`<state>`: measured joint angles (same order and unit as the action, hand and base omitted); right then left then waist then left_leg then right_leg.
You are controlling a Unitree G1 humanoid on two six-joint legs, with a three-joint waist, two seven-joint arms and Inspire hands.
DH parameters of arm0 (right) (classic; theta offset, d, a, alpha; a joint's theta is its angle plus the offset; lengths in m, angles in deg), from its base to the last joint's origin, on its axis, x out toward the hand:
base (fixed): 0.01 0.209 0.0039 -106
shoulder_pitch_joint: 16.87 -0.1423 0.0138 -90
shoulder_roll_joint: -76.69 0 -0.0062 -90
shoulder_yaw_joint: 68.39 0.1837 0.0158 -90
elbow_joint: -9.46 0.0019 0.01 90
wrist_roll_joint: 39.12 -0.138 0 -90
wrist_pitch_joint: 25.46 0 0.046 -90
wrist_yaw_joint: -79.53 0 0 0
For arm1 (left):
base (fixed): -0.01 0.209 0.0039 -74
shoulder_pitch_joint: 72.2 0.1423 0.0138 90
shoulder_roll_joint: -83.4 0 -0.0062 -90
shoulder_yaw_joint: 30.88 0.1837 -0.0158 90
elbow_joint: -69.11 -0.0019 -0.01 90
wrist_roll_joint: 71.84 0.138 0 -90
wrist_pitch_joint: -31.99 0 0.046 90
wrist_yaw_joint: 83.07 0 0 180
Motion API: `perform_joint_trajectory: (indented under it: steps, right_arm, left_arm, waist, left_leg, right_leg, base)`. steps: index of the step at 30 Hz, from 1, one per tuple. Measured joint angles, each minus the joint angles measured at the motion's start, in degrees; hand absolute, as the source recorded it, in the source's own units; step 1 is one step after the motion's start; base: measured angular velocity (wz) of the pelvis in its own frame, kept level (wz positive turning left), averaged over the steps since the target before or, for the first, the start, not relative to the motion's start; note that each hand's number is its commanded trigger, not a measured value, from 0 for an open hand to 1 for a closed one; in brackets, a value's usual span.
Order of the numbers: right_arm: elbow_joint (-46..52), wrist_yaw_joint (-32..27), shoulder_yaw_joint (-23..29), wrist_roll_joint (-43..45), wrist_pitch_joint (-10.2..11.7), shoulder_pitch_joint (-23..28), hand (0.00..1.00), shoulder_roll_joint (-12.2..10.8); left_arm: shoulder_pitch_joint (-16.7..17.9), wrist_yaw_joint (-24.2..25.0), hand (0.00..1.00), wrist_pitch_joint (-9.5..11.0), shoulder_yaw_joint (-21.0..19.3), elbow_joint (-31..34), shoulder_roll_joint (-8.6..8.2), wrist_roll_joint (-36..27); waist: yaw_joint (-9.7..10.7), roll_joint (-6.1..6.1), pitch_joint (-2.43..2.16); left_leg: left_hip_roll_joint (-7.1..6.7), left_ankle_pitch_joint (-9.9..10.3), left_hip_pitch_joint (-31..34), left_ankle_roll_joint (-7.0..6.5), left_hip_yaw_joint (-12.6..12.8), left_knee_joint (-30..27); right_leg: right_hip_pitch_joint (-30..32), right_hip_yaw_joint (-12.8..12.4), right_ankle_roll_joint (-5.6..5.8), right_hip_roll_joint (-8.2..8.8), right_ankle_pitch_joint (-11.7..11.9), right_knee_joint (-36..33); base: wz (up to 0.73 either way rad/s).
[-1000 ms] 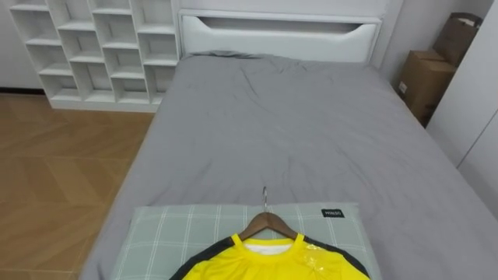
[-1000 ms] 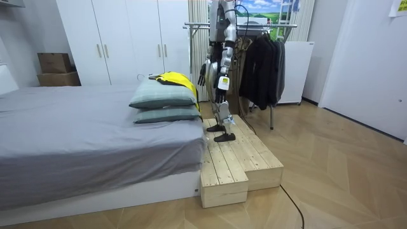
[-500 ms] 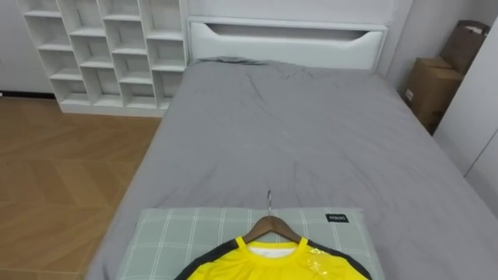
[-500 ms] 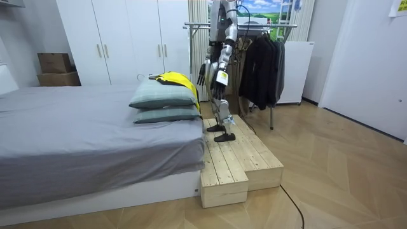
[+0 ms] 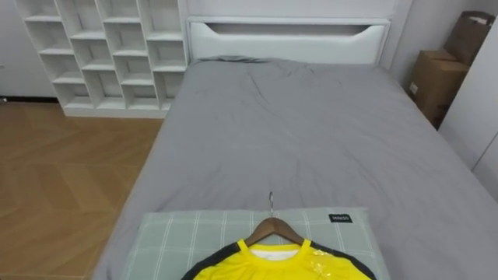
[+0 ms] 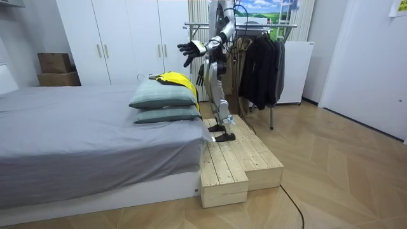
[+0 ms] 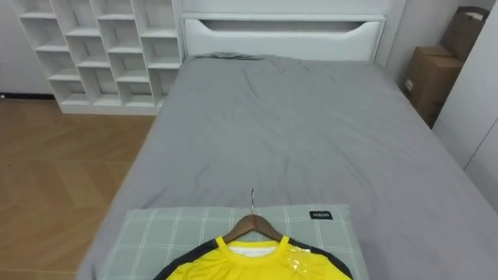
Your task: Hang clothes
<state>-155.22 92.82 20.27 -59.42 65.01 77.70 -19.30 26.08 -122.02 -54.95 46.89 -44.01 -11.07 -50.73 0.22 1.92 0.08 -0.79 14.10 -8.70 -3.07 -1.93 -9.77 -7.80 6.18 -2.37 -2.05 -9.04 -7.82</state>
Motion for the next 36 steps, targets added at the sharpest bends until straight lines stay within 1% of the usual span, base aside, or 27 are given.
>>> perform_joint_trajectory:
  steps: [2,5,9,13,15,17,18,19,21,24,25,26,27,28,31,32,35,36]
  right_arm:
    - [0.05,0.1,0.08,0.25,0.15,-0.16,0.0,-0.03]
    - [-0.27,0.65,0.52,0.56,0.42,-0.15,0.0,-0.04]
    - [-0.53,1.7,0.42,0.5,0.71,-0.14,0.0,0.14]
    - [-1.36,2.34,0.24,0.34,0.75,-0.59,0.0,0.52]
    - [-1.38,2.34,0.0,0.37,0.74,-0.77,0.0,0.73]
    - [-1.37,2.33,-0.41,0.38,0.75,-0.9,0.0,0.98]
    - [-1.38,2.34,-0.82,0.4,0.75,-0.93,0.0,1.11]
    - [-1.43,2.34,-0.84,0.39,0.75,-1.0,0.0,1.17]
    - [-1.48,2.34,-1.33,0.42,0.75,-1.39,0.0,1.37]
    - [-1.45,2.35,-1.78,0.49,0.75,-1.77,0.0,1.37]
    - [-1.46,2.35,-1.8,0.52,0.75,-1.77,0.0,1.37]
    - [-1.46,2.35,-1.81,0.46,0.75,-1.61,0.0,1.38]
    - [-1.42,2.34,-1.81,0.34,0.74,-1.79,0.0,1.38]
    - [-1.39,2.33,-1.8,0.26,0.75,-1.9,0.0,1.39]
    - [-1.54,2.3,-1.81,0.12,0.77,-2.23,0.0,1.4]
    - [-1.61,2.22,-1.82,0.13,0.78,-2.4,0.0,1.4]
    - [-1.78,1.86,-1.39,0.17,0.78,-2.44,0.0,1.45]
    - [-1.76,1.88,-1.07,0.16,0.79,-2.43,0.0,1.66]
  left_arm:
    - [-0.04,-0.43,0.0,0.45,0.77,3.36,0.83,0.05]
    - [-0.05,-0.43,0.0,1.2,0.72,6.52,1.0,2.35]
    - [-0.19,0.61,0.0,1.23,1.46,8.06,1.02,6.48]
    - [-1.03,1.95,0.0,1.22,3.06,8.11,1.18,8.69]
    - [-2.11,2.19,0.0,1.22,4.06,9.05,1.71,9.21]
    - [-2.22,2.29,0.0,1.23,5.07,10.16,2.49,10.37]
    - [-2.23,2.53,0.0,1.23,5.99,10.93,3.07,11.05]
    - [-2.23,2.61,0.0,1.23,6.44,11.34,3.23,11.15]
    - [-2.37,3.21,0.0,1.22,8.34,12.15,3.29,11.16]
    - [-2.49,4.42,0.0,1.04,10.33,12.14,3.29,11.17]
    - [-2.51,4.62,0.0,1.04,10.7,12.14,3.29,11.17]
    - [-2.51,4.83,0.0,1.01,11.34,12.14,3.29,11.17]
    - [-2.56,4.99,0.0,0.93,11.87,12.14,3.3,11.26]
    - [-2.63,5.15,0.0,0.88,12.09,12.14,3.3,11.27]
    - [-4.49,6.2,0.0,0.44,13.24,12.13,3.38,11.29]
    - [-5.59,6.56,0.0,0.19,13.65,12.12,3.51,11.65]
    - [-7.29,7.46,0.0,-0.26,13.75,12.13,3.52,16.89]
    - [-8.16,8.0,0.0,-0.46,14.14,12.14,3.53,19.01]
  waist:
    - [0.27,0.04,-0.01]
    - [0.89,0.17,0.04]
    - [1.16,0.12,0.11]
    - [1.21,0.27,0.18]
    - [1.2,0.32,0.19]
    - [1.26,0.37,0.17]
    - [1.45,0.44,0.14]
    - [1.62,0.45,0.15]
    - [1.98,0.64,0.14]
    - [2.9,0.51,0.21]
    - [3.01,0.48,0.23]
    - [3.42,0.46,0.26]
    - [4.08,0.53,0.32]
    - [4.28,0.61,0.37]
    - [4.69,0.74,0.57]
    - [4.96,0.77,0.76]
    - [5.93,1.22,0.92]
    - [5.97,1.55,0.82]
  left_leg:
    - [0.02,0.0,-0.06,0.0,0.01,0.0]
    - [0.02,0.0,-0.52,0.0,0.22,0.09]
    - [0.04,0.01,-0.49,-0.01,0.58,0.23]
    - [0.01,0.01,-0.45,-0.01,0.64,0.19]
    - [-0.02,0.01,0.11,-0.01,0.76,0.05]
    - [-0.01,0.01,0.13,-0.01,1.08,0.06]
    - [0.0,0.01,0.09,-0.01,1.15,0.09]
    - [-0.01,0.0,0.04,-0.01,1.23,0.1]
    - [0.0,0.0,-0.07,-0.01,1.6,0.12]
    - [0.01,0.0,-0.07,-0.01,2.12,0.12]
    - [0.01,0.0,-0.07,-0.01,2.32,0.12]
    - [0.05,0.0,-0.04,-0.01,2.78,0.12]
    - [0.07,0.0,0.04,-0.01,2.8,0.13]
    - [0.07,0.0,0.04,-0.01,2.86,0.16]
    - [0.09,0.0,-0.01,-0.02,3.23,0.17]
    - [0.1,0.0,0.02,-0.02,3.23,0.2]
    - [0.07,0.01,0.18,-0.02,3.21,0.29]
    - [0.05,0.01,0.4,-0.02,3.22,0.33]
  right_leg:
    - [-0.06,-0.06,0.0,0.03,0.0,0.01]
    - [-0.1,-0.33,0.0,-0.03,0.0,0.04]
    - [-0.06,-1.32,0.0,-0.22,0.0,0.04]
    - [0.29,-1.44,0.0,-0.23,0.0,0.02]
    - [0.83,-1.44,0.0,-0.23,0.0,0.07]
    - [0.87,-1.49,0.0,-0.25,0.0,0.06]
    - [0.91,-1.56,0.0,-0.25,0.0,0.05]
    - [0.99,-1.62,0.0,-0.24,0.0,0.04]
    - [1.17,-2.28,0.0,-0.31,0.0,0.02]
    - [1.26,-3.04,-0.03,-0.45,0.02,-0.08]
    - [1.25,-3.22,-0.03,-0.46,0.02,-0.12]
    - [1.25,-3.52,-0.03,-0.49,0.02,-0.14]
    - [1.21,-3.74,-0.03,-0.5,0.02,-0.15]
    - [1.18,-3.79,-0.03,-0.49,0.02,-0.15]
    - [1.25,-4.4,-0.02,-0.53,0.03,-0.13]
    - [1.28,-4.38,0.02,-0.5,0.06,-0.06]
    - [1.48,-4.28,0.07,-0.52,0.1,0.02]
    - [1.8,-4.22,0.1,-0.52,0.17,0.02]
  base:
    - [0.0]
    - [-0.04]
    - [-0.06]
    - [0.0]
    - [-0.04]
    - [-0.08]
    - [-0.06]
    - [-0.04]
    - [-0.07]
    - [-0.09]
    - [-0.15]
    - [-0.12]
    - [-0.09]
    - [-0.08]
    - [-0.08]
    - [0.0]
    - [0.0]
    - [0.0]
